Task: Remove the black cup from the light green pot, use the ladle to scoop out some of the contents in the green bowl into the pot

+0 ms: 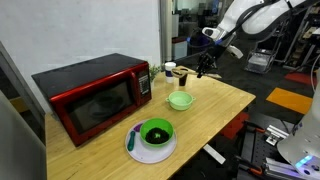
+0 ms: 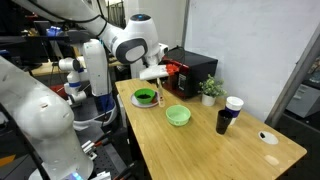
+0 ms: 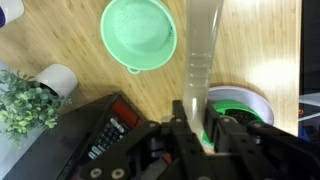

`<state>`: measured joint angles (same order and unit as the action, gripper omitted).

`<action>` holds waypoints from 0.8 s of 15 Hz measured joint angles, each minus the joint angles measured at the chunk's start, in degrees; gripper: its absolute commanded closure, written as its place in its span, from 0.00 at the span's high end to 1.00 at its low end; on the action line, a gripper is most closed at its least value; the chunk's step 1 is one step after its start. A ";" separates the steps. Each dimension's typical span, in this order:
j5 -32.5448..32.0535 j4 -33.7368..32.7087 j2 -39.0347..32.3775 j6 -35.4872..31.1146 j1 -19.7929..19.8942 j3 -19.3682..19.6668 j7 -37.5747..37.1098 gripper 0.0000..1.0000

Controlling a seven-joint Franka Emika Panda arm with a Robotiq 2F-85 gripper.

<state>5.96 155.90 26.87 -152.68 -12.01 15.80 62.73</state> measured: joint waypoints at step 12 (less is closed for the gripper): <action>4.13 -6.98 -4.51 4.36 1.62 1.95 -2.82 0.06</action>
<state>10.08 148.92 22.36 -148.31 -10.40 17.75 59.91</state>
